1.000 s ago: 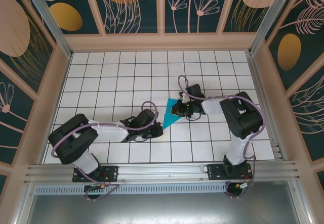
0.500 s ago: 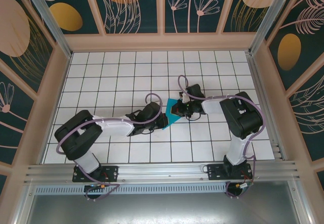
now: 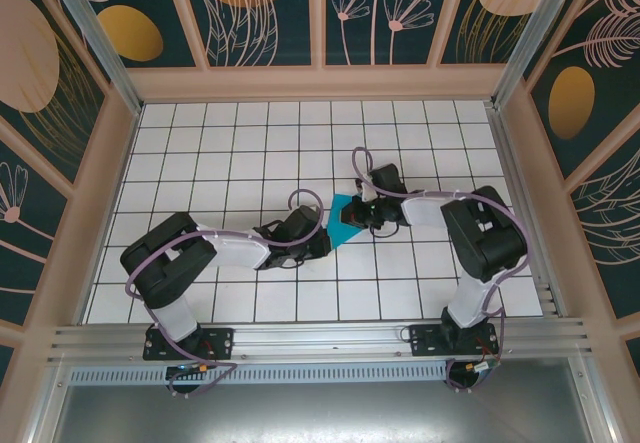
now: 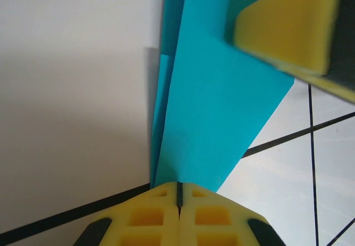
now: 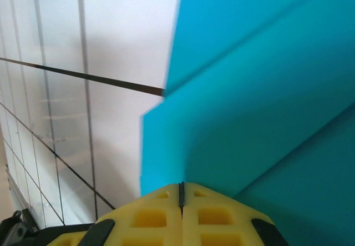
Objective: Fold a paper plane with a square sheet of paper (pick it up from the middle)
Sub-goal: Fourth fold the wing at the center of the table.
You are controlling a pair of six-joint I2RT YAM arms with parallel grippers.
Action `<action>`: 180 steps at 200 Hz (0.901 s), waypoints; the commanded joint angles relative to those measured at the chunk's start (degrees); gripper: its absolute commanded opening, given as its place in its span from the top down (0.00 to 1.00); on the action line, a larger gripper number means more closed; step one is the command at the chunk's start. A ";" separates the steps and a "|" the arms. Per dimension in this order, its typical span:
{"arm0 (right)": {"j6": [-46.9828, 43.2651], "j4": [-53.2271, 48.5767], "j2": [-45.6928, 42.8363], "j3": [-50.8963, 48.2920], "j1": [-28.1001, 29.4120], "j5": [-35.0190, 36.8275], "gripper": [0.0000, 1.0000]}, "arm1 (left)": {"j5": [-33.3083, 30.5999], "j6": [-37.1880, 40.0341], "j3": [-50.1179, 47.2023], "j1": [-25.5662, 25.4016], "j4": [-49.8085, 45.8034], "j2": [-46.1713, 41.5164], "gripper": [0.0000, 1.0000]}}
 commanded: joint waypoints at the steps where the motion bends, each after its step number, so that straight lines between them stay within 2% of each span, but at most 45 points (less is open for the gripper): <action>1: -3.61 -0.79 -4.16 -0.45 1.52 1.14 1.00 | 1.91 -0.72 -2.37 -0.26 -4.51 1.26 1.00; 34: -2.33 -0.14 -1.92 -1.22 3.45 2.45 1.00 | 1.88 -0.66 -2.36 -0.26 -4.59 1.15 1.00; 58: -2.81 0.52 0.28 -0.88 5.39 0.90 1.00 | 1.88 -0.83 -2.55 -0.26 -4.85 0.84 1.00; 105: -7.53 -2.74 6.11 3.19 4.07 0.53 1.00 | 2.21 -1.47 -2.99 -0.26 -7.71 0.78 1.00; 152: -8.53 -2.25 9.94 6.02 -7.46 1.55 1.00 | 4.08 -3.85 -6.47 -0.24 -8.69 0.13 1.00; 180: -8.25 -2.36 12.31 9.47 -11.95 3.07 1.00 | 4.85 -4.59 -8.26 -0.26 -7.30 -0.58 1.00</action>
